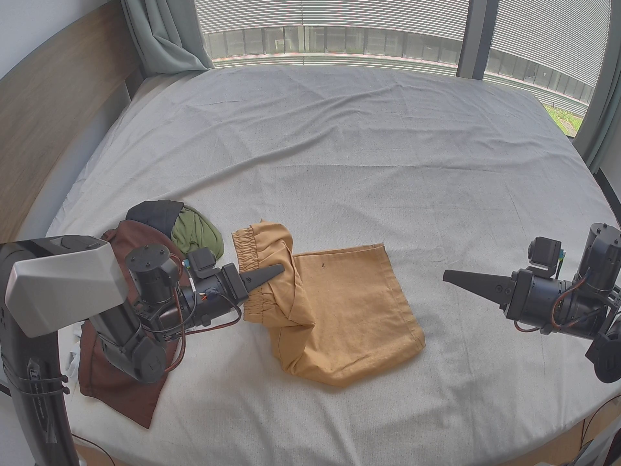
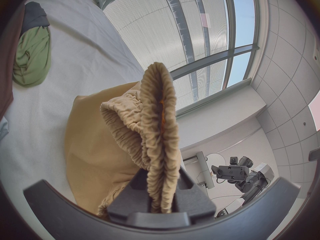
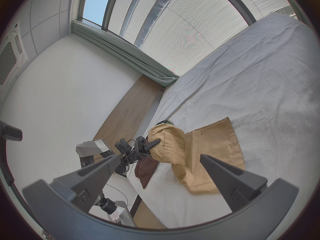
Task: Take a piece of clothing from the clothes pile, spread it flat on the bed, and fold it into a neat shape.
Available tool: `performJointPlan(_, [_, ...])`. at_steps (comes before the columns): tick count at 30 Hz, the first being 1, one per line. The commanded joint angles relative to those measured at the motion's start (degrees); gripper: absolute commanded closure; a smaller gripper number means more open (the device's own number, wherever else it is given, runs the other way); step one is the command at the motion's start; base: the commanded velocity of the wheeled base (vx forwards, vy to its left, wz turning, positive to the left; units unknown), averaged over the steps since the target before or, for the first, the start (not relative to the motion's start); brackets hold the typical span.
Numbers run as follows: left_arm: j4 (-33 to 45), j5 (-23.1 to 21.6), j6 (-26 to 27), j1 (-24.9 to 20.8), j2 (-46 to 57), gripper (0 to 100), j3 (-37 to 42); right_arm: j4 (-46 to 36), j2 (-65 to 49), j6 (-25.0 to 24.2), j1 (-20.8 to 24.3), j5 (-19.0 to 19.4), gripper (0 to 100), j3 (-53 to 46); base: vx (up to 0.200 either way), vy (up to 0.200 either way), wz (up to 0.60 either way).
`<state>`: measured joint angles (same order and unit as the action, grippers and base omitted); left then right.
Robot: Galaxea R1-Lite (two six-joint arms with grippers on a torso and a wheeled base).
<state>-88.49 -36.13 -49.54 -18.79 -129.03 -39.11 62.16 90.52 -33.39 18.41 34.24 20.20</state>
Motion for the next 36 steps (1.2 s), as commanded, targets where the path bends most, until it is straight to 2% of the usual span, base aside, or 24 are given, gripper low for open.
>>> performJointPlan(1, [0.0,0.0,-0.1,-1.3,-1.8,100,-1.1,0.0,0.1,-0.1,0.0,0.0,0,0.0,0.0,0.0,0.0])
performJointPlan(4, [0.1,0.7,-0.8,-2.4,-2.5,100,-2.7,0.1,0.5,0.0,0.0,0.0,0,0.0,0.0,0.0,0.0])
performJointPlan(8, [0.0,2.0,-4.6,-3.9,-3.3,100,-5.0,0.1,0.5,0.0,-0.2,0.0,0,0.1,0.0,0.0,0.0])
performJointPlan(19, [0.6,2.3,-10.7,-7.1,-5.5,100,-8.6,0.1,0.7,0.0,-1.0,0.1,0,0.5,0.0,0.0,0.0])
performJointPlan(27, [0.4,2.0,-12.8,-8.5,-6.3,100,-9.1,0.1,0.8,0.0,-1.7,0.1,0,0.6,0.0,0.0,0.0])
performJointPlan(36, [3.6,2.2,-14.5,-10.7,-8.8,100,-14.0,0.2,0.8,0.0,-2.6,0.1,0,0.8,0.0,0.0,0.0])
